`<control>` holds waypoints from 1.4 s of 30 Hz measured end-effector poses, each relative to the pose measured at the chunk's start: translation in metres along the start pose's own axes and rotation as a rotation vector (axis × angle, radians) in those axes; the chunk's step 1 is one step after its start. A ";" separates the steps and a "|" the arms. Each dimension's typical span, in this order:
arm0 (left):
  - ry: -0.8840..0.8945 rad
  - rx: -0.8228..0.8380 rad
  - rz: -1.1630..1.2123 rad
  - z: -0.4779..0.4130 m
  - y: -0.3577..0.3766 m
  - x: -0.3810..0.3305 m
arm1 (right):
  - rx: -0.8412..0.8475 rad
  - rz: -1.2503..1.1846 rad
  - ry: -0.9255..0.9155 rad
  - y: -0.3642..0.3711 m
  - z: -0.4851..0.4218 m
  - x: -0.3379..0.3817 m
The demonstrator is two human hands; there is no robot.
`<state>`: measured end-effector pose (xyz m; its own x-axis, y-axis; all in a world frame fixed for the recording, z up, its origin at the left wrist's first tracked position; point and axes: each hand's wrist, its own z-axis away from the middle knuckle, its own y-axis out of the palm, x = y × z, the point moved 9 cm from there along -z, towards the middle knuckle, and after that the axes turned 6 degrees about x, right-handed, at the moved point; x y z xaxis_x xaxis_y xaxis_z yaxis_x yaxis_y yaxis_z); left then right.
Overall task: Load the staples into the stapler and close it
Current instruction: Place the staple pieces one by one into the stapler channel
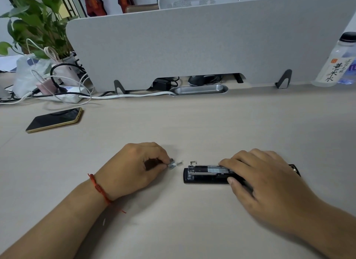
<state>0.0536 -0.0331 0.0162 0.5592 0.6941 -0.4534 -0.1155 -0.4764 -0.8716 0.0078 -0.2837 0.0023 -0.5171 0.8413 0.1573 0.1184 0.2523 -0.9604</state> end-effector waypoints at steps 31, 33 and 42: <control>0.009 0.137 -0.076 -0.007 0.018 0.003 | 0.009 0.000 0.003 0.001 0.000 0.000; -0.019 0.108 -0.053 -0.006 0.016 0.007 | 0.015 -0.005 0.005 0.002 0.001 -0.001; -0.100 -0.105 0.286 -0.001 0.003 0.013 | 0.013 -0.007 0.008 0.002 0.001 -0.002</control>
<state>0.0612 -0.0260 0.0083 0.4322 0.5714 -0.6977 -0.1681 -0.7090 -0.6848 0.0082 -0.2856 -0.0003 -0.5112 0.8432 0.1662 0.1039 0.2526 -0.9620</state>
